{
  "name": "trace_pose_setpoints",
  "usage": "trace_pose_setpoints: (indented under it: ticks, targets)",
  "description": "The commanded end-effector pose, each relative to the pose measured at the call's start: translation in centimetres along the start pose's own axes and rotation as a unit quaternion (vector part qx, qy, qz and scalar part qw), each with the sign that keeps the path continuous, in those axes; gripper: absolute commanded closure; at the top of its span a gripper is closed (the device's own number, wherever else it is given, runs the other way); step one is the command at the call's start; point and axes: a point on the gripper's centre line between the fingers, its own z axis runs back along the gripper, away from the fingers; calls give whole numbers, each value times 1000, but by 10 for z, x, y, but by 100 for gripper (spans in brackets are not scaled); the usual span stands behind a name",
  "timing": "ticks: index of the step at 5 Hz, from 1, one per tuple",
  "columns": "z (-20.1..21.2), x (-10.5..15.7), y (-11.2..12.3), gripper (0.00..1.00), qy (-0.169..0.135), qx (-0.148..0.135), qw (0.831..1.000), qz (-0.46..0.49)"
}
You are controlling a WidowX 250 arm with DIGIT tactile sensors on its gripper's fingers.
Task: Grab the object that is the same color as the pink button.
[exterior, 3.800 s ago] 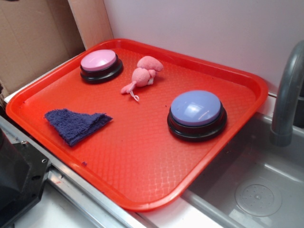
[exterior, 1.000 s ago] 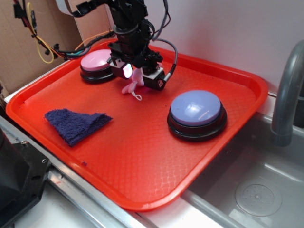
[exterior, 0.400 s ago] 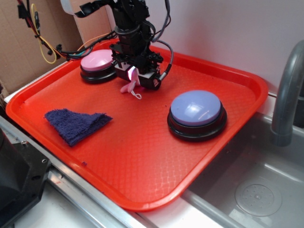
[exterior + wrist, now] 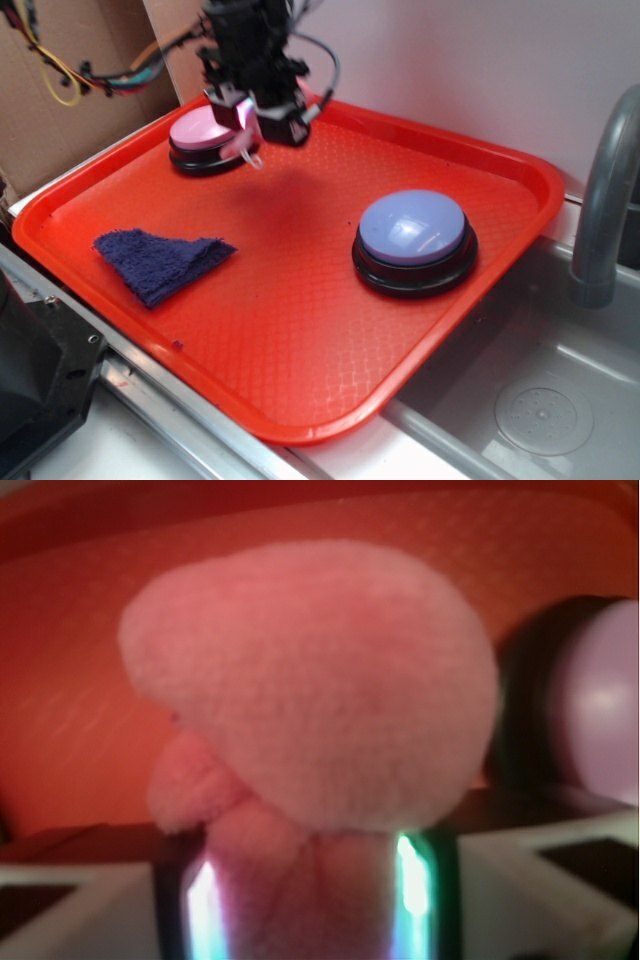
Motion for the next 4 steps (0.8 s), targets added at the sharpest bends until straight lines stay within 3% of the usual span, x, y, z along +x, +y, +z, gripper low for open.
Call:
trace_pose_setpoints:
  ticks: [1, 2, 3, 4]
  targets:
    - [62, -36, 8, 100, -17, -36, 999, -13]
    - [73, -67, 5, 100, 6, -44, 999, -22]
    - [67, -83, 6, 100, 69, -70, 995, -15]
    - [66, -81, 6, 100, 35, -55, 998, 3]
